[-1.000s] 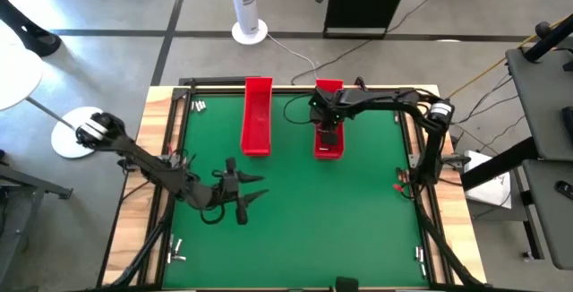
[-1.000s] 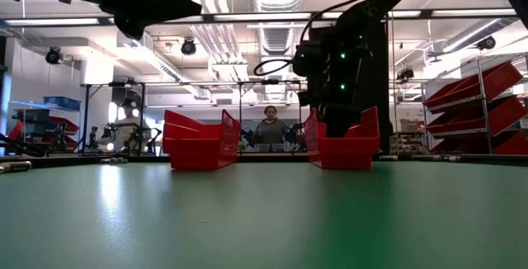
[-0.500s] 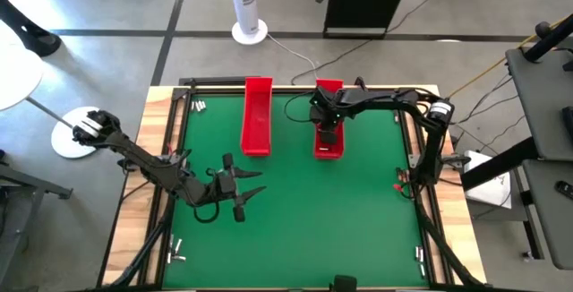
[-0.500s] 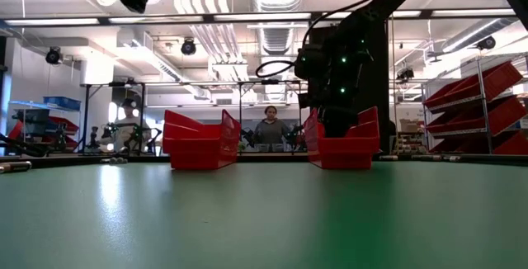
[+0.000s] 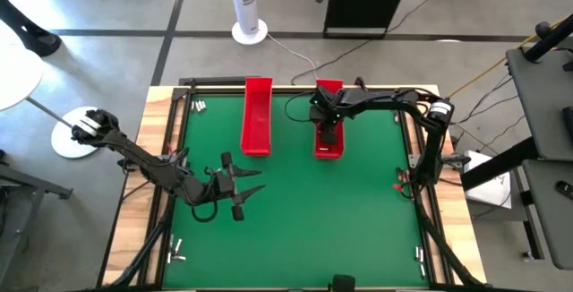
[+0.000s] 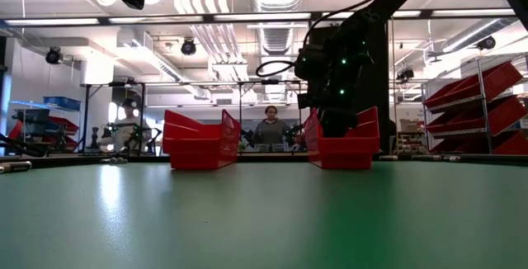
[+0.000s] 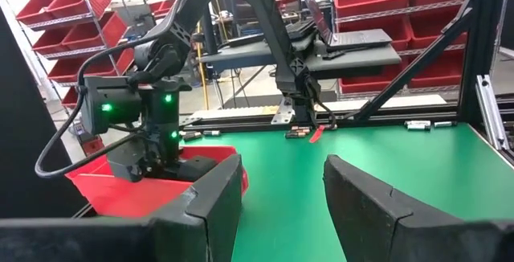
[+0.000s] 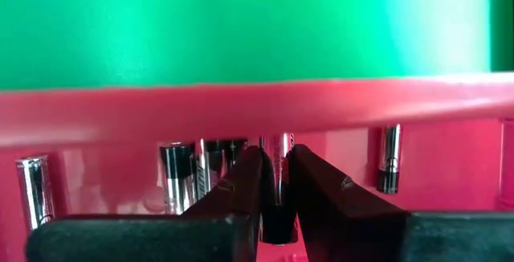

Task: Sort batteries
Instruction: Put the silver battery into the right red bin

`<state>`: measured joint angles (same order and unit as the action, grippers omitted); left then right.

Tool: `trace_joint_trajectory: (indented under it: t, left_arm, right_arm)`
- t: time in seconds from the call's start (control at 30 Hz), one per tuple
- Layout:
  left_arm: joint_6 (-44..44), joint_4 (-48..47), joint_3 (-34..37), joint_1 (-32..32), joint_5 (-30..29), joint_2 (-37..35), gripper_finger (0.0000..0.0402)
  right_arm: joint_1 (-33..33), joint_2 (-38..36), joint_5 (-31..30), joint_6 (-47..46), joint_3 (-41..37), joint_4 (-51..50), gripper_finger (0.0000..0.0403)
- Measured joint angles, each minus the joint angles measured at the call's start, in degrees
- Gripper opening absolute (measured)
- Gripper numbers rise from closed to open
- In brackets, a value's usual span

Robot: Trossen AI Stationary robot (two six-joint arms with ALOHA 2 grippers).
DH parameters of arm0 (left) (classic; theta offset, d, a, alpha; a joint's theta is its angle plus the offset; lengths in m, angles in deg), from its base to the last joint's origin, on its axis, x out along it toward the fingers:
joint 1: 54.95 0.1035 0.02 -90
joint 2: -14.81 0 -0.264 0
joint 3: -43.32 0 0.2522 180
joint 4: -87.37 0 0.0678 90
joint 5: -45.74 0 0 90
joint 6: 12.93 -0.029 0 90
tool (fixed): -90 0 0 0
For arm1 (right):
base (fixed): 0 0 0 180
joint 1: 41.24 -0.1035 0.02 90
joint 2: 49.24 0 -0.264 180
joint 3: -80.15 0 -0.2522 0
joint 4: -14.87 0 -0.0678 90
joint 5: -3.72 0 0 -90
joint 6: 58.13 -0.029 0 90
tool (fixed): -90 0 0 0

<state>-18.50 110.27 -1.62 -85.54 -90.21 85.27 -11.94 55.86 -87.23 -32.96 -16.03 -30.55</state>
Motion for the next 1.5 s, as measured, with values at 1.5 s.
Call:
trace_joint_trajectory:
  t: [1.5]
  left_arm:
    - [0.5, -1.2, 0.0, -0.1, 3.5, -0.1, 0.0158]
  right_arm:
    - [1.1, 0.6, -0.1, 0.1, 1.1, -0.8, 0.0113]
